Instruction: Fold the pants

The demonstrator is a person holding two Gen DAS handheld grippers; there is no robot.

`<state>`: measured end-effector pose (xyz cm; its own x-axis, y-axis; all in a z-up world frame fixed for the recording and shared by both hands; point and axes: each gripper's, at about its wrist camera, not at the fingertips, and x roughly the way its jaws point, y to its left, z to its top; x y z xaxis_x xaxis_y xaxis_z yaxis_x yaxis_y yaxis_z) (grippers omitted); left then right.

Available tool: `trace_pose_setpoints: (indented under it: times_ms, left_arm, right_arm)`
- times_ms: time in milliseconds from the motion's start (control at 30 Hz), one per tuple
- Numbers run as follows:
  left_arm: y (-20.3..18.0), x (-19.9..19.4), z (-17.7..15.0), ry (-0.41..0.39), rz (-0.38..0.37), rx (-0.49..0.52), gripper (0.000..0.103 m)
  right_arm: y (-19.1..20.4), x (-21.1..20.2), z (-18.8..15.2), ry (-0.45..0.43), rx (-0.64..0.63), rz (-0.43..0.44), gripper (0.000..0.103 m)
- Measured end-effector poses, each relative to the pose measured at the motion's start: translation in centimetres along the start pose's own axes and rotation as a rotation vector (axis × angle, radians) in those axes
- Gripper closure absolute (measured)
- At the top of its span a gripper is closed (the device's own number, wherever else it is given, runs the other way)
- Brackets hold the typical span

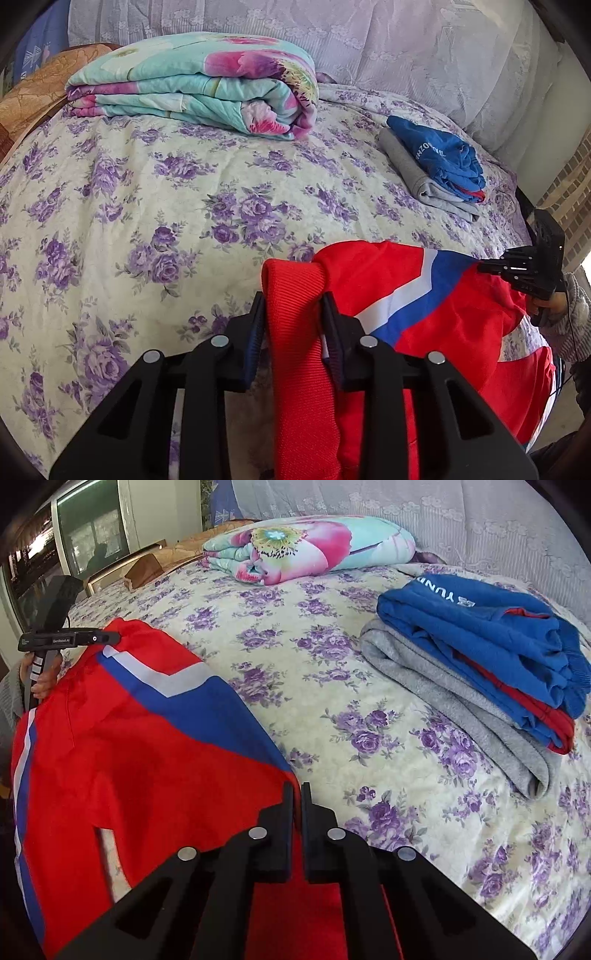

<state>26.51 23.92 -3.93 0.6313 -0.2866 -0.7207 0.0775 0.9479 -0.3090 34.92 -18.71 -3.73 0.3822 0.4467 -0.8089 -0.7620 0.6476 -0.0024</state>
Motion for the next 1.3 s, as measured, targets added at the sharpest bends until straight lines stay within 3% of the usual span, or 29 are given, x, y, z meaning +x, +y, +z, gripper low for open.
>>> trace_pose_setpoints:
  times_ms: [167,533,800,933,1033,1067,1100,1167,1300]
  left_arm:
    - [-0.5,-2.1,0.1,-0.049,-0.021,0.004,0.090]
    - [-2.2,-7.6,-2.0,-0.139,-0.034,0.012,0.093]
    - [-2.0,-12.8,-8.7,-0.165,-0.025,-0.010,0.093]
    - [-1.2,-13.7,-13.0,-0.119,-0.008,-0.051,0.092]
    - [-0.5,-13.9,-15.5,-0.064,0.046,-0.098,0.091]
    - [-0.2,-14.3,-16.2,-0.054,0.057,-0.122,0.085]
    - [0.0,-14.7,-16.8,-0.051,0.052,-0.149,0.068]
    - [-0.1,-15.9,-17.6,-0.075,0.031,-0.186,0.051]
    - [-1.8,-17.3,-17.3,-0.107,-0.042,-0.203,0.045]
  right_arm:
    - [1.8,-4.2,-0.1,-0.074,0.007,-0.031,0.100]
    - [9.1,-12.4,-3.5,-0.184,-0.060,-0.072,0.100]
    - [16.5,-16.7,-10.3,-0.241,-0.092,-0.050,0.100]
    - [20.4,-16.5,-14.8,-0.221,-0.071,0.001,0.100]
    - [22.3,-15.4,-17.4,-0.187,-0.070,0.003,0.100]
    - [22.6,-15.1,-18.0,-0.180,-0.066,0.000,0.100]
    - [22.7,-14.8,-18.5,-0.176,-0.054,0.002,0.100]
    - [22.4,-14.6,-19.0,-0.178,-0.034,0.007,0.100]
    - [22.4,-14.6,-19.4,-0.189,-0.040,-0.001,0.100]
